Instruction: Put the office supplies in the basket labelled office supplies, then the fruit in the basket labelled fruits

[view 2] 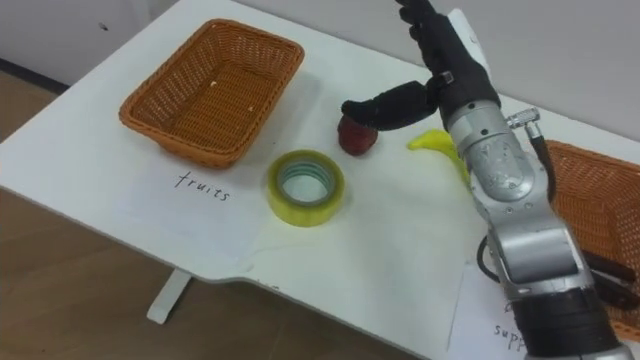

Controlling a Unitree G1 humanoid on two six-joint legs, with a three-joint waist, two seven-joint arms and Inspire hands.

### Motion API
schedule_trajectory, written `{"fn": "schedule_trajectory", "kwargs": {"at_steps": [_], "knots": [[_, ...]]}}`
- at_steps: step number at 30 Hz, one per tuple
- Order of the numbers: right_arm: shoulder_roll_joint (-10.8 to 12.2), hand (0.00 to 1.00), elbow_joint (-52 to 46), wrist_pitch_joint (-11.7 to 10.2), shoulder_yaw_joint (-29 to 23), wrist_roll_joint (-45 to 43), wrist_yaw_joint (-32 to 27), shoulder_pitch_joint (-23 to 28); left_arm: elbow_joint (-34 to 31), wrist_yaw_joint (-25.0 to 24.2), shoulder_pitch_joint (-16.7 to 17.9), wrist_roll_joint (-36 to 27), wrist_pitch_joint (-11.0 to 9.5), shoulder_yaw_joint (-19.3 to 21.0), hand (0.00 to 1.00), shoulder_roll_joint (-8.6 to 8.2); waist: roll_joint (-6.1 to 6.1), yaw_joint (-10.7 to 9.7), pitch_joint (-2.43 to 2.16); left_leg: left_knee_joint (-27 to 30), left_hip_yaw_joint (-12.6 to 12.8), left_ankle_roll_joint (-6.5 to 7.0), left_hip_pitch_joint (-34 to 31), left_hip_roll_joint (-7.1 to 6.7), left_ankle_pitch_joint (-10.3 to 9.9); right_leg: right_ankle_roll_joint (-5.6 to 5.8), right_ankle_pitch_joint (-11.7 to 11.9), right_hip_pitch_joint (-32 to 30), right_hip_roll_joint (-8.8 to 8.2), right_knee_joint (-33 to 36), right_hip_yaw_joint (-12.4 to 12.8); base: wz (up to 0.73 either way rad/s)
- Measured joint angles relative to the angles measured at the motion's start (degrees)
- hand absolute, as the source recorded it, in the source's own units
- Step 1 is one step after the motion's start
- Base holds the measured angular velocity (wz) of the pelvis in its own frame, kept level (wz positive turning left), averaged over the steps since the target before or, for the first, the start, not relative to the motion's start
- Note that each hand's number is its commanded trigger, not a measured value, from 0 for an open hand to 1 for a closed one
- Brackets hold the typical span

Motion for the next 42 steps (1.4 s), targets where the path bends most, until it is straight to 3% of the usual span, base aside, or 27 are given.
{"fn": "schedule_trajectory", "kwargs": {"at_steps": [7,11,19,42], "knots": [[2.03,0.0,0.37,0.47,1.04,-0.65,-1.28,-0.01,-2.08,-0.05,0.37,0.04,1.3,-0.6,0.0,-0.01,1.19,0.93,-0.44,-0.03,0.12,-0.01,0.24,0.0,0.03,0.01,0.0,-0.07,-0.05,0.01,-0.1,-0.01],[4.1,0.0,2.1,0.5,2.68,-1.06,-3.23,-0.22,-2.36,0.12,0.62,1.95,2.14,-0.58,0.0,-0.78,1.22,1.39,-0.42,-0.08,0.14,0.0,0.29,-0.01,0.06,0.01,-0.01,-0.08,-0.16,-0.01,-1.71,-0.01],[5.58,0.0,6.15,1.26,2.69,-1.09,-4.74,-3.49,-2.41,0.14,0.67,2.23,2.5,-0.57,0.0,-2.55,1.56,2.31,-0.16,-0.08,0.08,0.04,-0.48,-0.14,0.42,0.01,0.0,-0.69,-0.39,0.01,-3.13,0.0],[5.94,0.0,8.9,1.1,4.95,-8.06,-5.31,-4.94,-4.26,-0.05,0.59,1.8,0.98,-1.88,0.0,-2.9,1.59,2.21,0.08,-0.15,-0.77,0.54,-2.33,-0.93,0.86,0.17,0.02,-2.07,-1.1,0.09,-3.72,0.02]]}}
